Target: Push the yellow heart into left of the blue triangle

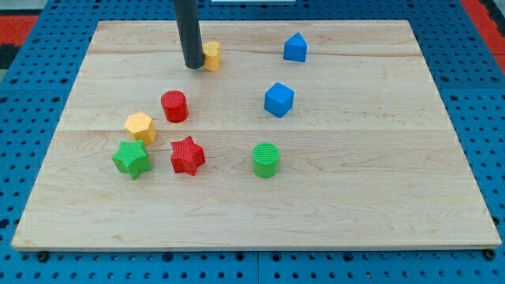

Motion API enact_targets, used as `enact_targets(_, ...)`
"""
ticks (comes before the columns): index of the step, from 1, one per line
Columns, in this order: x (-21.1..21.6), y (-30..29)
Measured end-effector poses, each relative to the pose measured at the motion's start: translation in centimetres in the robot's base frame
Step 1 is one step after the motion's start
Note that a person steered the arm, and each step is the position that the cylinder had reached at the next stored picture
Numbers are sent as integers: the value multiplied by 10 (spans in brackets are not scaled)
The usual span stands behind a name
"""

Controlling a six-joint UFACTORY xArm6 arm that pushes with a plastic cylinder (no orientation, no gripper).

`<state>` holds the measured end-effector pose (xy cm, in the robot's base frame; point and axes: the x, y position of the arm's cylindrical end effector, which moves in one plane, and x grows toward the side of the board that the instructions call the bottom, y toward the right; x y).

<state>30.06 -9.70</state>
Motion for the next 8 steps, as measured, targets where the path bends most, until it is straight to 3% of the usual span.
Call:
enact_targets(2, -6, 60)
enact_targets(4, -14, 6)
enact_targets(5, -27, 50)
enact_targets(7, -48, 57)
enact_targets(8, -34, 109)
